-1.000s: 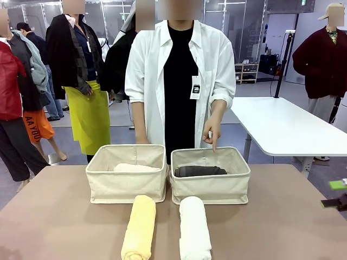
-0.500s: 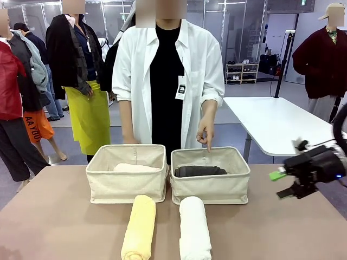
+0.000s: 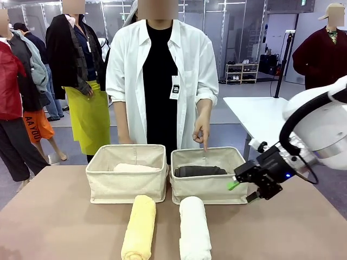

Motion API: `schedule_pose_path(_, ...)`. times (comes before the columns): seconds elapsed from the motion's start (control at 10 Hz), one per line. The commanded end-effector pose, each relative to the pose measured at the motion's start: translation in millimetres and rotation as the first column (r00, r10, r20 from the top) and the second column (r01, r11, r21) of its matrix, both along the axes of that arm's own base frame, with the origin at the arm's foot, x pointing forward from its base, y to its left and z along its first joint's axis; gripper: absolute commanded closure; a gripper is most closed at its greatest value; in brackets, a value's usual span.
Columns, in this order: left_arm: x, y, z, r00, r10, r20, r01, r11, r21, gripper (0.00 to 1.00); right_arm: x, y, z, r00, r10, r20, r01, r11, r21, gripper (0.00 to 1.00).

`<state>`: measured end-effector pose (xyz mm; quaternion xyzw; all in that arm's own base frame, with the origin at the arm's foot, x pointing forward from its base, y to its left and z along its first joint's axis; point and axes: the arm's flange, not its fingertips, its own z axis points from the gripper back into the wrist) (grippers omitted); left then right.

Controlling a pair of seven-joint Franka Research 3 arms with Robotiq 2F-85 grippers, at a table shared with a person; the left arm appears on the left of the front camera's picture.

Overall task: Divide the towels into two baskets.
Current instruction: Pick up one hotel-folded towel from the bottom of the table and place it in the Fabric basket indicated by the person.

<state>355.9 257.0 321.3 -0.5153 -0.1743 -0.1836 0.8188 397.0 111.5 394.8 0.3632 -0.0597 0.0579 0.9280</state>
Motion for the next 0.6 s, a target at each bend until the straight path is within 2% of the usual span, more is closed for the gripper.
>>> schedule_pose_path(0.0, -5, 0, 3, 1.000, -0.006, -0.001, 0.006, 1.000, 0.000, 0.00, -3, 33, 0, 0.999, -0.052, -0.009, 0.051, 0.996, -0.077, 0.00)
schedule_pose_path(0.5, -5, 0, 3, 1.000, -0.006, -0.001, 0.006, 1.000, 0.000, 0.00, 1, 101, -19, 0.997, -0.083, 0.005, 0.082, 0.983, -0.163, 0.00)
